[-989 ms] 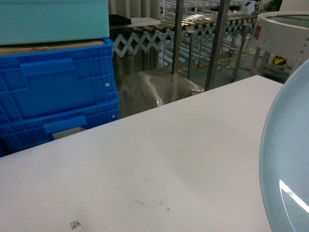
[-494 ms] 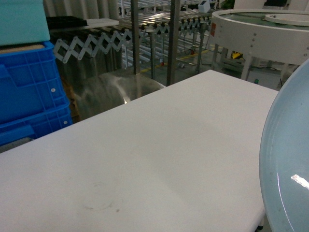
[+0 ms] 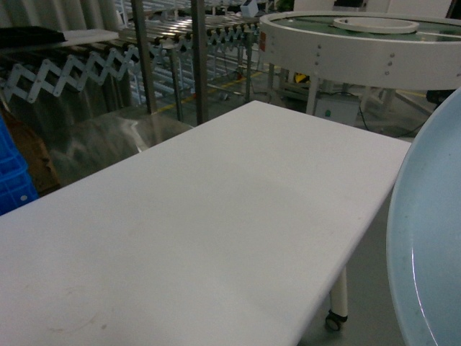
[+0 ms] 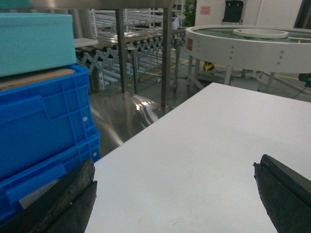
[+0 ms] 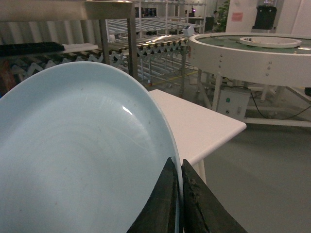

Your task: Place blue tray on left shelf second layer neatly

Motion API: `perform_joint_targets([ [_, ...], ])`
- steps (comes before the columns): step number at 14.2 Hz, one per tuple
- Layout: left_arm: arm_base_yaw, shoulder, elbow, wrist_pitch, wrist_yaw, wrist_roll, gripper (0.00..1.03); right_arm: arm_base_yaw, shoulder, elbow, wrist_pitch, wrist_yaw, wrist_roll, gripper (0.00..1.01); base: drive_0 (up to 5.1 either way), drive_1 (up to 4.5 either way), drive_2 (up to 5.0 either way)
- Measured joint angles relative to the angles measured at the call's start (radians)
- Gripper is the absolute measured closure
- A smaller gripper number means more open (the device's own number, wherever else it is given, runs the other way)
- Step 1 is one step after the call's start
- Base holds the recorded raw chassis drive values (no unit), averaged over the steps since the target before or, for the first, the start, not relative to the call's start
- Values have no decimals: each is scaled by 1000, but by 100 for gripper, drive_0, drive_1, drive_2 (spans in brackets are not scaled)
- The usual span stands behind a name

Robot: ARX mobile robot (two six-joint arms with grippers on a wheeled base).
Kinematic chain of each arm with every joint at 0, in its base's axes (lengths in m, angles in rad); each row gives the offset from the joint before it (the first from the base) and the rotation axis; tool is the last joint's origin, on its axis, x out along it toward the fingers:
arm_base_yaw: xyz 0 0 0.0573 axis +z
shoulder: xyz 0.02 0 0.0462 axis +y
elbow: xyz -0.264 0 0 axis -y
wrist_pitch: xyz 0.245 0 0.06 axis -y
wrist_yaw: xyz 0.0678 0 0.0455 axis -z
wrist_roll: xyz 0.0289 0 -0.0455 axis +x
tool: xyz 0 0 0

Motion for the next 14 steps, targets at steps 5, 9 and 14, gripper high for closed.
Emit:
perform_joint_targets([
  [5,0,0,0,0,0,0,5,0,0,0,0,0,0,99,-164,-164,-164],
  [9,0,0,0,0,0,0,5,0,0,0,0,0,0,99,-159,-159,-159],
  [14,0,0,0,0,0,0,5,0,0,0,0,0,0,99,-164,-164,-164],
])
